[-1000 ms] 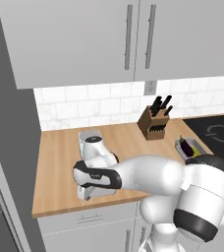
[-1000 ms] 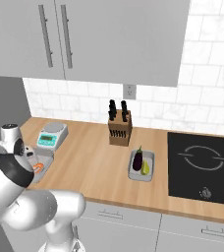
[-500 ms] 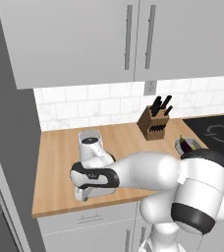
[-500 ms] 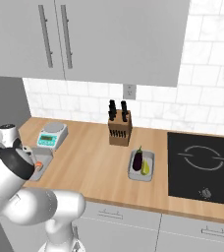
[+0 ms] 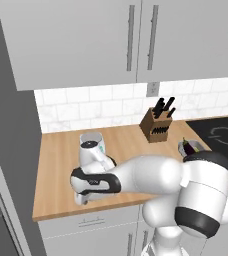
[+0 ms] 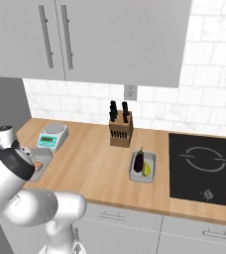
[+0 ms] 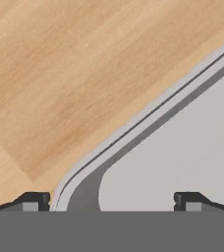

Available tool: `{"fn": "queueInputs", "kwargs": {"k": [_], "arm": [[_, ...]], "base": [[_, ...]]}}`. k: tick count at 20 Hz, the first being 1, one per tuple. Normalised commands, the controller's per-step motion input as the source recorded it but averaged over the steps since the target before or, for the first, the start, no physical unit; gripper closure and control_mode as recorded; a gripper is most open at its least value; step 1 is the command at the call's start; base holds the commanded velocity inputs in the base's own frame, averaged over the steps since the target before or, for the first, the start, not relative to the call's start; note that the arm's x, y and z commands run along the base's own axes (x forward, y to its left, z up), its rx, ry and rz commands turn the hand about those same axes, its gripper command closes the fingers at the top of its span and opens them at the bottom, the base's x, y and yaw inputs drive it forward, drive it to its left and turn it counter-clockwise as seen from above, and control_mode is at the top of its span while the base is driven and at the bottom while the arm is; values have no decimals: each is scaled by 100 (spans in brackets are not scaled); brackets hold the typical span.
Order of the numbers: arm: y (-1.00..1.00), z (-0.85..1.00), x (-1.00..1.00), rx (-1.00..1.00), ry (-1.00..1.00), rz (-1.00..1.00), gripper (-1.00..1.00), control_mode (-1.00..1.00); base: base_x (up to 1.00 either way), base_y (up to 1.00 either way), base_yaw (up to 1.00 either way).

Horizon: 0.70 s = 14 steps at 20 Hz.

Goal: Take the meat container that has the shrimp and place it on the second highest rack of the freezer. Then take the vegetable container that has the lemon wedge and eggplant and place it on the highest rack of the freezer.

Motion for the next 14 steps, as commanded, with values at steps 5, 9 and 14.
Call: {"fn": "queueInputs", "kwargs": {"k": [5,9,14], "arm": [[0,-25,0,-1,-7,0,100,-100],[0,-16,0,-1,-6,0,100,-100],[0,-8,0,0,-1,0,100,-100]], "base": [[0,0,0],[0,0,0],[0,0,0]]}}
